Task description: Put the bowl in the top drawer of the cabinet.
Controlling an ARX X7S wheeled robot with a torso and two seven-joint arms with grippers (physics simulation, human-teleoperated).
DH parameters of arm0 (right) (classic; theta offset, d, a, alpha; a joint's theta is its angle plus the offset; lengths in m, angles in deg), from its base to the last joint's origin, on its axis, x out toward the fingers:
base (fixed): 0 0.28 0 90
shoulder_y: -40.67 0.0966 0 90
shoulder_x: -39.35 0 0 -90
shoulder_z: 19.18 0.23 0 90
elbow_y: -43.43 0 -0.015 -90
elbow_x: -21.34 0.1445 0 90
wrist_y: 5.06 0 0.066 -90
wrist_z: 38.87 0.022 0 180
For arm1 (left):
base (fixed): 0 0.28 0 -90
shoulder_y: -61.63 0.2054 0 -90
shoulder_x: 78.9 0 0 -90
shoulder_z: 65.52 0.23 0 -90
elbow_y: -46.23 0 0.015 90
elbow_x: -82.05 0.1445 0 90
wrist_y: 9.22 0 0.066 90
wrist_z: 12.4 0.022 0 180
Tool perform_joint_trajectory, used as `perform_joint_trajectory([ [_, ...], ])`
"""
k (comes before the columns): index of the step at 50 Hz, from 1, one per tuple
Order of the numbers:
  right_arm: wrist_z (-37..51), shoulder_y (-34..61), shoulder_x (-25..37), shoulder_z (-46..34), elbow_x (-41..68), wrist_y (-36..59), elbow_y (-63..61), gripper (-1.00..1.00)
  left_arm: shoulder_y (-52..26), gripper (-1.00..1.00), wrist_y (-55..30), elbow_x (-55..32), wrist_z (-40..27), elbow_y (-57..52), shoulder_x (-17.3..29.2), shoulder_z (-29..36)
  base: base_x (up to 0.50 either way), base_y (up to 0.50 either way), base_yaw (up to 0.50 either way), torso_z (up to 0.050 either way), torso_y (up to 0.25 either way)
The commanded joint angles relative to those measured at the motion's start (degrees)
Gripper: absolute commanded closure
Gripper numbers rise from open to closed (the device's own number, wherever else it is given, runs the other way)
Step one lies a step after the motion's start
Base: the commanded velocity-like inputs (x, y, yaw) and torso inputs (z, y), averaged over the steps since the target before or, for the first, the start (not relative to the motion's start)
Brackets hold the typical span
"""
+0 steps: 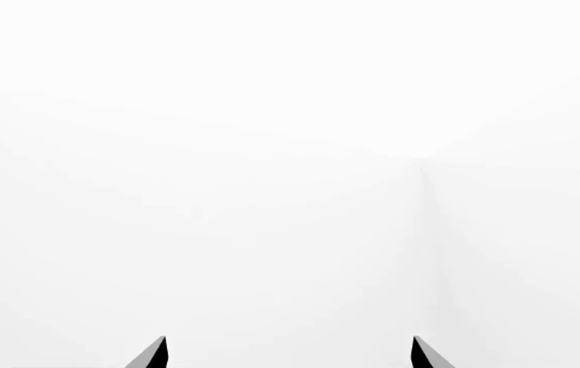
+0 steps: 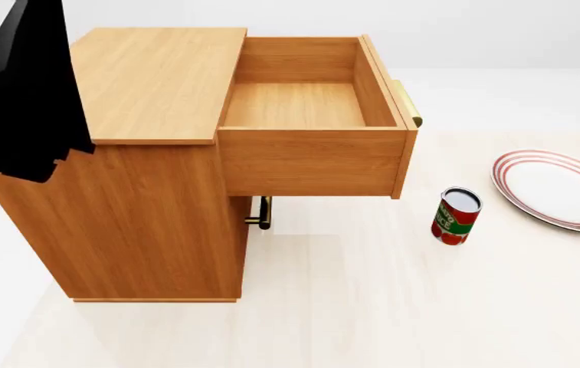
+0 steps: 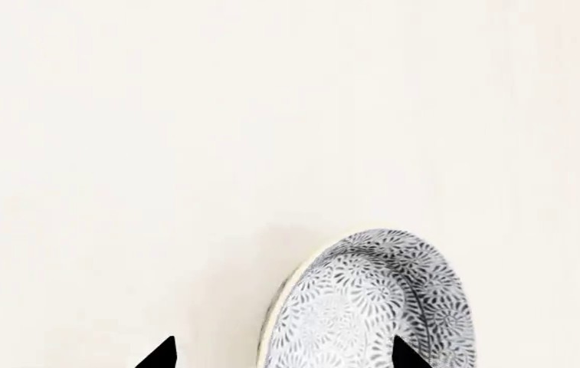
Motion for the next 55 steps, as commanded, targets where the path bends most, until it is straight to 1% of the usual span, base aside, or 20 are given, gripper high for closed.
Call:
perform_joint_trajectory([
  [1,1.47,-4.57,-2.05,-0.71,2.46,-3.88,2.66,-1.00,0.05,-1.00,0.11,-0.28,-0.56,0.07,0.27,0.16,0.00,0.00,0.00,0.000,0.000],
  [6,1.90,-6.31,-2.47,-1.19,2.88,-4.81,3.62,-1.00,0.04,-1.00,0.07,-0.54,-0.81,0.12,0.47,0.26,0.00,0.00,0.00,0.000,0.000],
  [13,5.09,-8.71,-3.57,-1.83,4.13,-4.66,5.69,-1.00,0.04,-1.00,0.04,-0.74,-1.03,0.16,0.77,0.43,0.00,0.00,0.00,0.000,0.000],
  [28,5.92,-15.42,-6.84,-2.98,5.10,-9.19,10.58,-1.00,0.10,-1.00,0.15,-1.10,-1.91,0.23,1.09,0.61,0.00,0.00,0.00,0.000,0.000],
  [30,5.85,-16.26,-7.50,-2.91,5.58,-9.78,11.21,-1.00,-5.06,-1.00,-1.39,1.07,-4.81,1.20,-1.07,5.69,0.00,0.00,0.00,0.000,0.000],
  [32,5.65,-17.05,-8.18,-2.89,5.89,-10.28,11.94,-1.00,-8.23,-1.00,-2.42,2.63,-6.49,2.26,-2.64,8.98,0.00,0.00,0.00,0.000,0.000],
  [35,5.26,-17.78,-8.86,-2.87,6.07,-10.80,12.89,-1.00,-9.23,-1.00,-2.65,3.59,-6.99,2.80,-3.30,10.38,0.00,0.00,0.00,0.000,0.000],
  [40,4.90,-18.97,-9.93,-2.90,6.32,-11.42,14.04,-1.00,-8.75,-1.00,-1.86,5.37,-5.90,3.56,-3.63,11.22,0.00,0.00,0.00,0.000,0.000],
  [42,5.02,-19.19,-10.35,-2.87,6.57,-11.24,14.14,-1.00,-8.73,-1.00,-2.21,4.27,-6.72,2.86,-3.34,10.78,0.00,0.00,0.00,0.000,0.000],
  [43,4.99,-19.15,-10.35,-2.88,6.49,-11.21,14.14,1.00,-8.84,-1.00,-2.67,2.78,-7.78,2.06,-2.95,10.17,0.00,0.00,0.00,0.000,0.000],
  [46,5.11,-18.43,-10.29,-2.92,6.11,-10.52,13.55,1.00,-9.65,-1.00,-3.89,-0.98,-10.54,1.05,-1.98,9.10,0.00,0.00,0.00,0.000,0.000],
  [50,5.28,-16.14,-9.42,-2.90,4.92,-9.04,12.57,1.00,-9.62,-1.00,-3.18,1.56,-8.75,2.83,-2.57,10.38,0.00,0.00,0.00,0.000,0.000],
  [55,5.58,-11.87,-6.97,-2.64,3.04,-6.33,9.16,1.00,-9.49,-1.00,-2.99,1.22,-9.00,2.60,-2.48,10.22,0.00,0.00,0.00,0.000,0.000],
])
